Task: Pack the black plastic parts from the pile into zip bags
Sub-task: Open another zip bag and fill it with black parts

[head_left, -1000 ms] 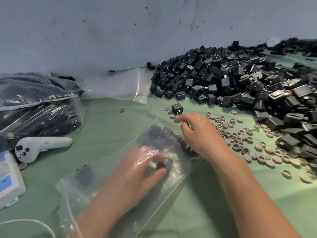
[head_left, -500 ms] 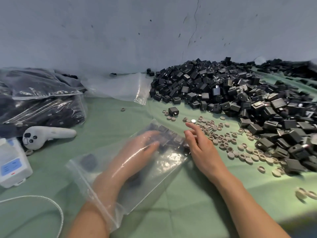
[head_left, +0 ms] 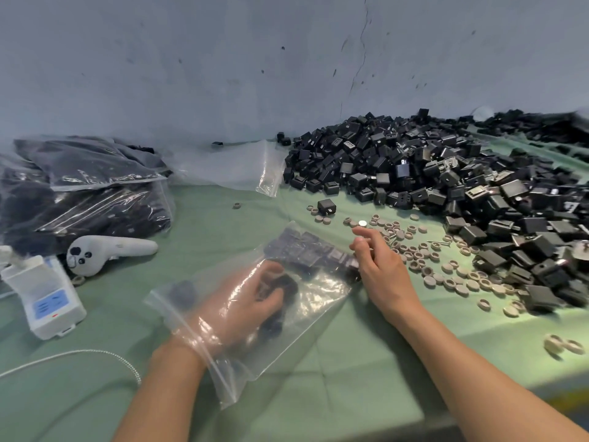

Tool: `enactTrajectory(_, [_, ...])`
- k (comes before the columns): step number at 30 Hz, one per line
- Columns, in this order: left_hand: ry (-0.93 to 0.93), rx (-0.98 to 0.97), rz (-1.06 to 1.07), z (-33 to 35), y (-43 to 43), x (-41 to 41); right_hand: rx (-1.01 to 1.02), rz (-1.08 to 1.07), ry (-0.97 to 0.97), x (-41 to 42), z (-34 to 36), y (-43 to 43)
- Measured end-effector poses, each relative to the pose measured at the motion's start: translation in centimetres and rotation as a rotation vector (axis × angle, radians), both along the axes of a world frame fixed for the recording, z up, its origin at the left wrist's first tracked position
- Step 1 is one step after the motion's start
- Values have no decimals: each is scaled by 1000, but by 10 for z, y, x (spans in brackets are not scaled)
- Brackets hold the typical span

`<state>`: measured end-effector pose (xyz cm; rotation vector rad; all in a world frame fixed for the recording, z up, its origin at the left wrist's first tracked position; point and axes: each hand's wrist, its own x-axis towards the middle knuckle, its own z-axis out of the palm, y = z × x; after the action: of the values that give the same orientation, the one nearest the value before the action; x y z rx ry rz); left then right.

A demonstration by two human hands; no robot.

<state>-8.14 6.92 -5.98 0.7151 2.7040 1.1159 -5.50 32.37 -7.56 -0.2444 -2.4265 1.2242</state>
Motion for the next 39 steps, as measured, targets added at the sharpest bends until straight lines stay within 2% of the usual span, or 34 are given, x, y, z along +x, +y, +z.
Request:
enactTrajectory(4, [132, -33, 38, 1, 29, -1, 6, -42, -5, -1, -1, -1])
enactTrajectory(8, [100, -55, 94, -9, 47, -5, 55, -57, -20, -2, -1, -2])
enactTrajectory(11, [237, -110, 162, -10, 42, -7, 62, -62, -24, -2, 0, -1])
enactTrajectory(14, [178, 1, 77, -11, 34, -7, 61, -65, -27, -2, 0, -1])
enactTrajectory(16, [37, 43, -40, -12, 35, -5, 64, -70, -29, -2, 0, -2])
enactTrajectory(18, [-25, 54, -87, -13, 43, -6, 74, -72, -27, -1, 0, -2])
enactTrajectory(21, [19, 22, -67, -10, 58, -10, 93, -73, -30, -1, 0, -3])
enactTrajectory(25, [-18, 78, -3, -13, 68, -18, 126, -71, -35, -2, 0, -4])
enactTrajectory(30, [81, -76, 102, -21, 73, -27, 130, -73, -30, -4, -1, -2])
enactTrajectory(33, [112, -60, 68, -16, 68, -24, 138, -75, -28, -5, 0, -2])
enactTrajectory(35, [143, -37, -35, -11, 54, -22, 131, -75, -23, -6, 0, -2])
enactTrajectory(37, [81, 28, -72, -6, 33, -18, 126, -71, -22, -5, 0, -1])
enactTrajectory(39, [52, 8, -111, -3, 10, -11, 121, -67, -24, -5, 0, -1])
